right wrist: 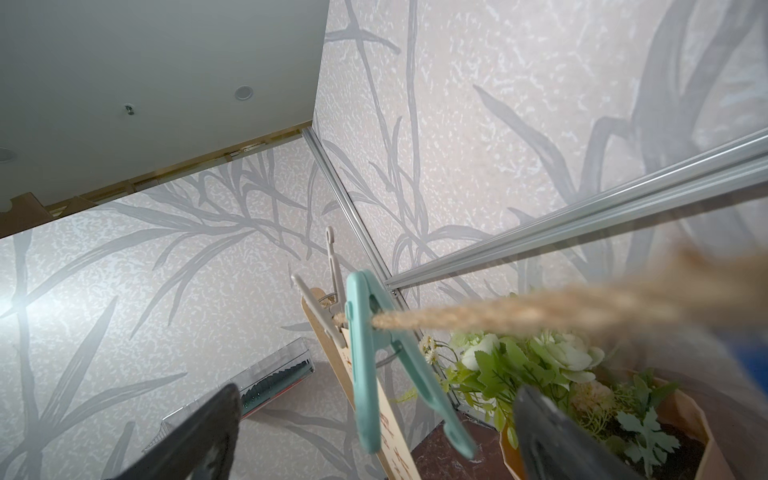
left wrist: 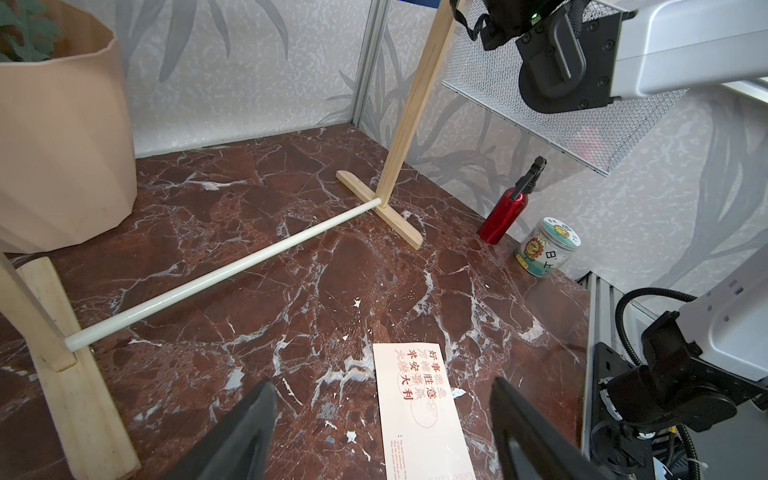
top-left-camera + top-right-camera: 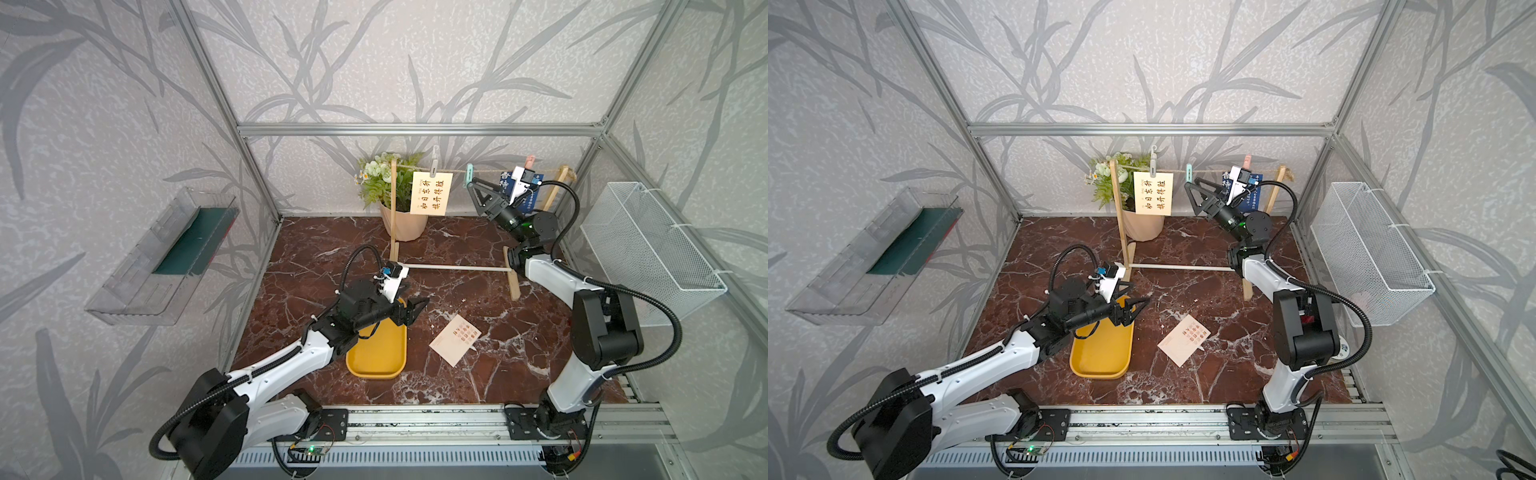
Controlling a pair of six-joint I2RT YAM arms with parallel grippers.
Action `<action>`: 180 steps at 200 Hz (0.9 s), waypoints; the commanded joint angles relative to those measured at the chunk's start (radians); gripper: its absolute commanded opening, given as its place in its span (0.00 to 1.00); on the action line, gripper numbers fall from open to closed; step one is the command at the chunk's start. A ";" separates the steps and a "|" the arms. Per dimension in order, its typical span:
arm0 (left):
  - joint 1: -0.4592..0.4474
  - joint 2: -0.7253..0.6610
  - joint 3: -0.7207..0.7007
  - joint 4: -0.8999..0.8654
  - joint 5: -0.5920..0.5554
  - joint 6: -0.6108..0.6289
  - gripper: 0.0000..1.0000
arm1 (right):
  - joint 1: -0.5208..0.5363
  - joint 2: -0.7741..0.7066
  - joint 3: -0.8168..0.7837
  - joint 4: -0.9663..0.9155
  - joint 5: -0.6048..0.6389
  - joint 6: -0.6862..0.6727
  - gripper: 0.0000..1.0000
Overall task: Remove the postcards from the strings
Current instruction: Remove the clamp from the clothesline.
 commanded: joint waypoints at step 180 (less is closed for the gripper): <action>0.000 -0.025 -0.007 0.000 -0.006 0.024 0.82 | 0.021 0.075 0.079 0.102 0.012 0.054 0.49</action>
